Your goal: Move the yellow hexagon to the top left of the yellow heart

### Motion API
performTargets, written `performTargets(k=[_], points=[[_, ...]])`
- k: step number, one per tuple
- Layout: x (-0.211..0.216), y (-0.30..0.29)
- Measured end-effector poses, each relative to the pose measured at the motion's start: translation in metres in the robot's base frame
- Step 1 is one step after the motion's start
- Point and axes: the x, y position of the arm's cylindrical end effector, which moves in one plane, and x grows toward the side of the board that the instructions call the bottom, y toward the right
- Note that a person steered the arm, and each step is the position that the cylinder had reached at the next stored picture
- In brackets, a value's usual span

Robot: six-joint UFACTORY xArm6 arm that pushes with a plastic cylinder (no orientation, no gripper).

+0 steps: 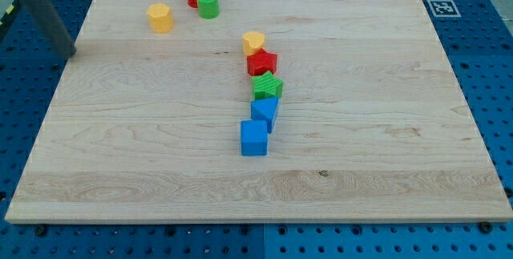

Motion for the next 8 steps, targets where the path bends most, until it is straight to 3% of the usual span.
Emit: performTargets(k=[1,3,4,5,6,8], points=[[-0.035,0.019],[-0.035,0.102],[-0.036,0.074],[-0.068,0.060],[-0.088,0.075],[-0.089,0.083]])
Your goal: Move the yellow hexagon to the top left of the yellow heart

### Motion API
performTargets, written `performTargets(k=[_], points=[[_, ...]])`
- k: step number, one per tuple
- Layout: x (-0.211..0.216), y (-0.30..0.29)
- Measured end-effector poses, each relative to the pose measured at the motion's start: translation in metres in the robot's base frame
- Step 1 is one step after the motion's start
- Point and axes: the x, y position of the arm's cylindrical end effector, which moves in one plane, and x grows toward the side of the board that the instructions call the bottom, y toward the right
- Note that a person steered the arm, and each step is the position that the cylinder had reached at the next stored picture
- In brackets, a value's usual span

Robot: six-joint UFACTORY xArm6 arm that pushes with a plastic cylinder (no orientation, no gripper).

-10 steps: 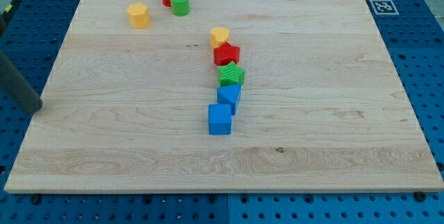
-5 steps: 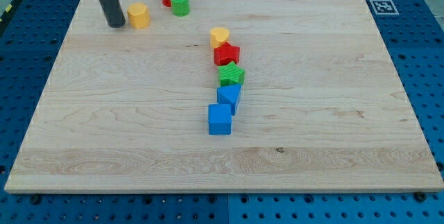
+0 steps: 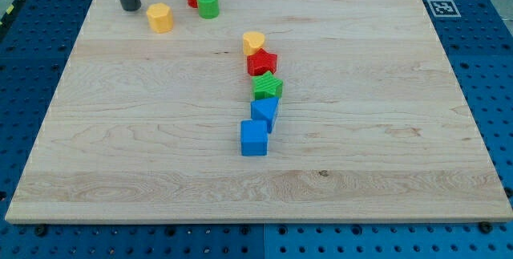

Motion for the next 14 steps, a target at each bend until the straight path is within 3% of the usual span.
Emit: performTargets(k=[1,4,6,8,10,12,14], points=[[-0.007,0.027],[0.012,-0.008],[0.052,0.095],[0.036,0.091],[0.035,0.151],[0.036,0.121],[0.039,0.158]])
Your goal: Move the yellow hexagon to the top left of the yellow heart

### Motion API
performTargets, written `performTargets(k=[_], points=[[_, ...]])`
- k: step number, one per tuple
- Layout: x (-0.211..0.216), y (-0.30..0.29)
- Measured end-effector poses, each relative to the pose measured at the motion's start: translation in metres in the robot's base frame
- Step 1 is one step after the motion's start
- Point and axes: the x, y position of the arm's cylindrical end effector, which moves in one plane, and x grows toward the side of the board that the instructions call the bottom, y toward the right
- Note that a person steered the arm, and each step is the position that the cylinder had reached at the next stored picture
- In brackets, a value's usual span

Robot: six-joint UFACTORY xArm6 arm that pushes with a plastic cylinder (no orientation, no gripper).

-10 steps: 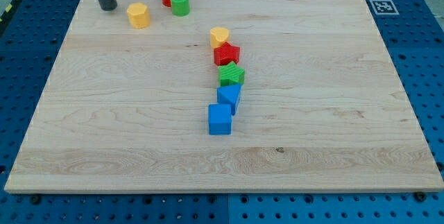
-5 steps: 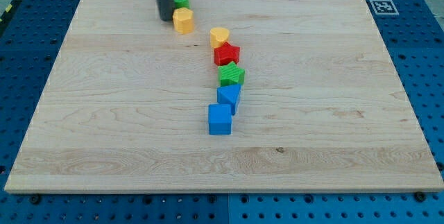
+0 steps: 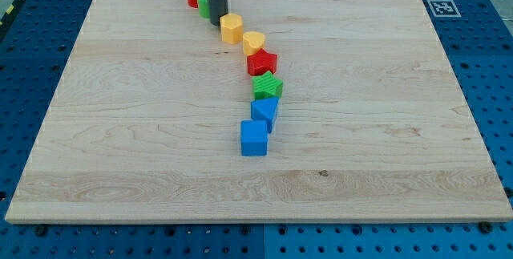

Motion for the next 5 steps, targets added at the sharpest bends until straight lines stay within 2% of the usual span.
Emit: performTargets(k=[2,3,5], points=[[0.014,-0.030],[0.041,-0.021],[0.045,0.002]])
